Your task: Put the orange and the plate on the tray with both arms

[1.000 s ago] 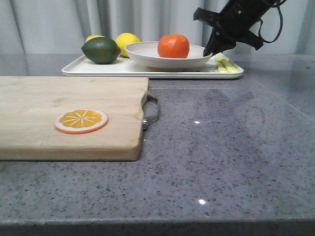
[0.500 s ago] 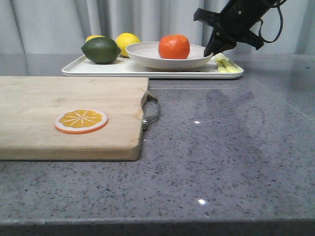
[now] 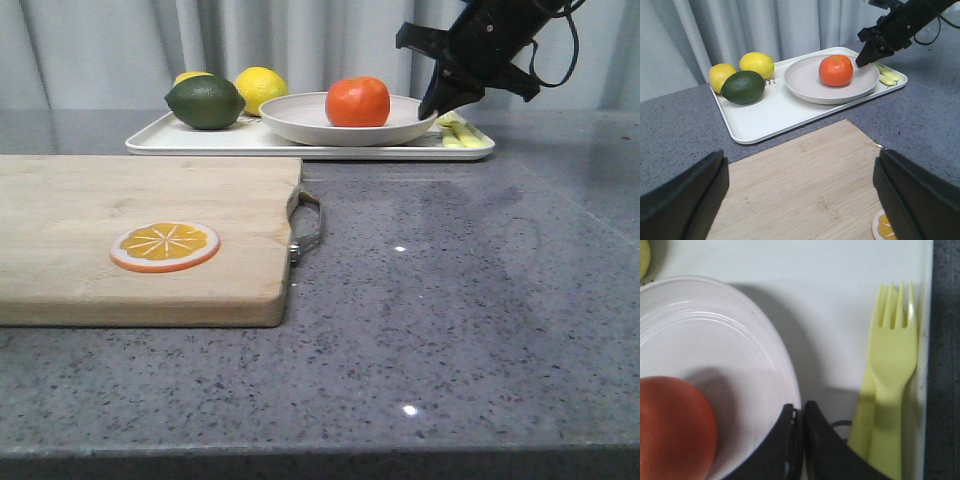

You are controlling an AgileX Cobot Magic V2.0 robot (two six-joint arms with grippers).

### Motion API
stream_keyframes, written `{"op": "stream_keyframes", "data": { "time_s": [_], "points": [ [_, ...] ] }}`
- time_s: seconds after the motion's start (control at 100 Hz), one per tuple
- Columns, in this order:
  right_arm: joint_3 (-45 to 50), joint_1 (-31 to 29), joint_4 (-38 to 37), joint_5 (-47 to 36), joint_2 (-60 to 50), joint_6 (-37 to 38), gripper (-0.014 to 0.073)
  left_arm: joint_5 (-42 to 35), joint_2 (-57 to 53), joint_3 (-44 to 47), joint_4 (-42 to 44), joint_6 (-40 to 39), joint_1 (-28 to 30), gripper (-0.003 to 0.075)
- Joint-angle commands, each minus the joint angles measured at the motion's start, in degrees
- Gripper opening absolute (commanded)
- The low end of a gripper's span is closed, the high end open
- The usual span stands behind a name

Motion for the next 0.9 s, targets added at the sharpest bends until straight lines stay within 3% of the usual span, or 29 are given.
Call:
{"op": "stream_keyframes", "data": {
  "time_s": [0.0, 0.15, 0.27, 0.67, 0.89],
  "points": [
    [-2.23, -0.07, 1.34, -2.3, -3.82, -0.34, -0.0056, -2.76, -0.24, -1.67, -0.82, -0.5, 0.32, 0.0566],
    [-2.23, -0.07, 1.34, -2.23, -3.82, -0.34, -0.0053, -2.74, -0.24, -1.67, -0.82, -0.5, 0.32, 0.0566],
    [-2.23, -0.07, 1.34, -2.23, -3.82, -0.34, 0.0001, -2.74, -0.24, -1.67, -0.82, -0.5, 0.32, 0.0566],
    [-2.23, -0.07, 1.46, -3.25, -4.27, -0.34, 0.0371, -2.64, -0.24, -1.67, -0.82, -0.5, 0.32, 0.0566],
    [-2.23, -0.55, 1.32, -3.35, -8.54, -1.2, 0.0395, -2.64, -0.24, -1.67, -0.82, -0.5, 0.32, 0.0566]
  ]
}}
